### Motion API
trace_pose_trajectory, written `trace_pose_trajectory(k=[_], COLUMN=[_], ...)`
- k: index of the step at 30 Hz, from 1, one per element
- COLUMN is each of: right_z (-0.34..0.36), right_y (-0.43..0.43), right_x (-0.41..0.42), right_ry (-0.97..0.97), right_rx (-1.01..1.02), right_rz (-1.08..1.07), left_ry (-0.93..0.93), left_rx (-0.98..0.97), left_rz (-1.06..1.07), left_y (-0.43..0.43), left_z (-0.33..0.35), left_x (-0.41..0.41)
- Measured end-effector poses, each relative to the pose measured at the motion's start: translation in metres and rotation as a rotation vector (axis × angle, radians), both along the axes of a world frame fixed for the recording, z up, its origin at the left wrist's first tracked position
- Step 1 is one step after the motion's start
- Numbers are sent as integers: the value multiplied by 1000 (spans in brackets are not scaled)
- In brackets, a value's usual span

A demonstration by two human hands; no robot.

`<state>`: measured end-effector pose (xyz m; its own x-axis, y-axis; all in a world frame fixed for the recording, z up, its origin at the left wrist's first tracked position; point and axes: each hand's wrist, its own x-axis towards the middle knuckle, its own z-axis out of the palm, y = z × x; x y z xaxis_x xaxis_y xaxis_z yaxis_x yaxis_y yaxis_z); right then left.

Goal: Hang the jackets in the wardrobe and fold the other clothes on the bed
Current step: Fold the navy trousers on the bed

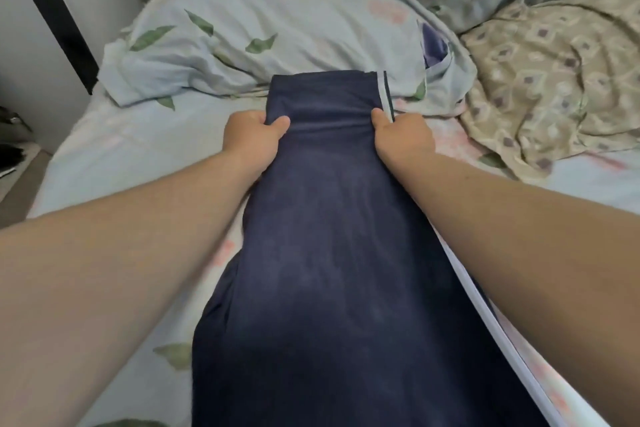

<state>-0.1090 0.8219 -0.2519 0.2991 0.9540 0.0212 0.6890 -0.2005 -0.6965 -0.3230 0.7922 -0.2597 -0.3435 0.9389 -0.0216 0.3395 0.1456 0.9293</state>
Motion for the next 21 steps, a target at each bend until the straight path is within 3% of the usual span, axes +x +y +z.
trace_pose_trajectory(k=[4,6,8,10,12,14,17,21], right_z=[1,10,19,29,29,26,26,34], right_y=[9,-1,-15,-41,-66,-100,-154,-217], right_x=[4,11,22,35,55,74,88,87], right_ry=[25,150,542,1011,1234,1369,1376,1223], right_rx=[-60,-43,-71,-235,-235,-228,-269,-375], right_rz=[-28,12,37,51,-44,-94,-92,-75], left_ry=[94,16,-357,-767,-976,-1066,-1080,-1007], left_rx=[-14,-42,-76,-97,-109,-126,-177,-227], left_rz=[68,53,-4,-46,-11,23,36,62], left_y=[9,4,-5,-23,-48,-82,-139,-226], left_z=[-7,-2,4,10,12,9,9,19], left_x=[2,-1,-7,-16,-26,-36,-43,-34])
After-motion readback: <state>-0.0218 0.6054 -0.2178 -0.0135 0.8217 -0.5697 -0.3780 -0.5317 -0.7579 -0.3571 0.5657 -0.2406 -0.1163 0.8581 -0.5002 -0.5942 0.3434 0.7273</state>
